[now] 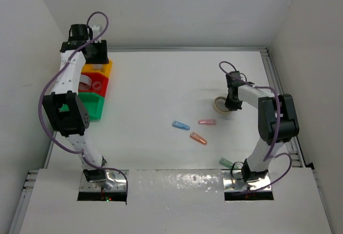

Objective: Sort the stationery into containers
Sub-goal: Pick up the stationery from the center of the board, then place the stationery in the storage box.

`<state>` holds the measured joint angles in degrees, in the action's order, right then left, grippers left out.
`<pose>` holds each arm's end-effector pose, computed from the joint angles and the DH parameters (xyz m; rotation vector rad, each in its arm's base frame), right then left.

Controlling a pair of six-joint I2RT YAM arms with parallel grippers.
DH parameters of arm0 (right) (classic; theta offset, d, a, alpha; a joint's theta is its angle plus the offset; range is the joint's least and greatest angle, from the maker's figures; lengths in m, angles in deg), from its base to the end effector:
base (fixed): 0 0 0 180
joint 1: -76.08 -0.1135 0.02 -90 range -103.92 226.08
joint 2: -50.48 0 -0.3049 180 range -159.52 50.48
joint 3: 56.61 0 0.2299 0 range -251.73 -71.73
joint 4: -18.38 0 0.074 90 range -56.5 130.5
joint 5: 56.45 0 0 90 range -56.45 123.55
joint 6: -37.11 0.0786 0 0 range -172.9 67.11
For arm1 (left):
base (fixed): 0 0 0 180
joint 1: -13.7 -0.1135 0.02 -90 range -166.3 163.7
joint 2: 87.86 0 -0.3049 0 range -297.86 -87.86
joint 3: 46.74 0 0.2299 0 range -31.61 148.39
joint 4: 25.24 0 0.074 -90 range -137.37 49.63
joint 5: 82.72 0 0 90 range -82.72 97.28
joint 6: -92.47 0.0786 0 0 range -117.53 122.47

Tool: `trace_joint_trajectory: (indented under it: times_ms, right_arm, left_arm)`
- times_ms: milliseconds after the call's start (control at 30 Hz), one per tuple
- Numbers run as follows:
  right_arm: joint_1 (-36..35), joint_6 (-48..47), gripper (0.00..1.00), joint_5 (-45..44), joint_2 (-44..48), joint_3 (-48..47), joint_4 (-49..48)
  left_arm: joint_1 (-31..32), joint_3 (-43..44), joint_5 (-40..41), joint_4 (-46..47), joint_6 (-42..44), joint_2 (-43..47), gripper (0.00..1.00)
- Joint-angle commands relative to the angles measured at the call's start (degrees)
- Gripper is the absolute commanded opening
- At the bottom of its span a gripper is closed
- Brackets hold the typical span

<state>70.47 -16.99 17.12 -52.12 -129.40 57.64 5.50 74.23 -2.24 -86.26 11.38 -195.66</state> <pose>0.3399 0.0110 0.1572 0.7734 2.5824 -0.1874 0.4361 0.0497 0.3439 0.0915 2.3899 -0.0598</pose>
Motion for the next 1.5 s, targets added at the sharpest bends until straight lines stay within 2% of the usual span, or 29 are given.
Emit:
trace_joint_trajectory:
  times_ms: [0,100,200,433,567,733,867,1100,1133,1167,1200,1300,1333,1400,1433,1467]
  right_arm:
    - [-8.96,-3.38,0.0,-11.07,8.2,-1.65,-0.76]
    - [-16.53,-2.07,0.0,-11.97,9.36,-7.95,-1.38]
    - [-23.03,-0.92,0.0,-10.3,5.15,-15.15,-1.29]
    - [-30.86,1.53,0.0,-6.78,-7.16,-32.41,3.11]
    - [-32.45,4.09,0.0,-5.28,-9.89,-37.07,3.54]
    - [-33.94,5.67,0.0,-4.76,-10.95,-38.31,3.72]
    - [-34.12,6.72,0.0,-4.49,-9.72,-36.55,2.32]
    - [-34.12,8.22,0.0,-3.18,-8.75,-36.02,1.17]
    - [-34.12,8.4,0.0,-3.0,-8.49,-35.67,0.65]
    - [-34.12,8.48,0.0,-2.82,-8.4,-35.5,0.38]
    - [-34.12,8.4,0.0,-2.56,-8.22,-35.49,0.21]
    - [-34.12,8.13,0.0,-0.19,-8.22,-35.14,-0.32]
    - [-34.12,7.26,0.1,0.95,-8.31,-34.88,-1.11]
    - [-33.94,6.2,0.44,4.99,-8.14,-34.44,-2.16]
    - [-33.94,5.24,0.55,5.43,-7.7,-33.66,-2.52]
    - [-33.86,4.71,0.71,5.61,-6.39,-32.87,-3.04]
  left_arm:
    - [5.12,1.12,-5.42,-1.83,2.6,4.1,0.5]
    - [11.27,1.56,-7.7,-3.59,3.66,4.01,0.54]
    - [18.03,2.26,-12.61,-5.87,4.89,3.22,0.57]
    - [24.64,-0.9,-16.41,-5.01,2.44,2.43,0.58]
    - [27.45,-2.22,-14.92,-3.33,1.03,1.81,0.58]
    - [29.83,-3.88,-5.44,0.88,-0.03,1.02,0.57]
    - [30.53,-6.96,2.03,4.05,0.41,0.58,0.46]
    - [31.85,-11.97,3.63,6.95,0.94,-0.03,0.29]
    - [31.85,-12.32,3.89,7.13,1.02,-0.12,0.22]
    - [31.85,-12.67,4.68,7.22,1.2,0.05,0.08]
    - [31.85,-12.68,5.12,7.04,1.2,-0.03,0.01]
    - [31.41,-11.45,5.48,5.99,1.29,0.23,0.0]
    - [30.37,-10.75,5.48,5.55,1.29,0.32,0.0]
    - [28.52,-8.38,6.44,3.71,1.9,0.93,0.0]
    - [25.99,-7.5,7.4,2.83,2.25,1.11,0.0]
    - [24.4,-6.62,8.71,1.0,3.3,1.89,0.0]
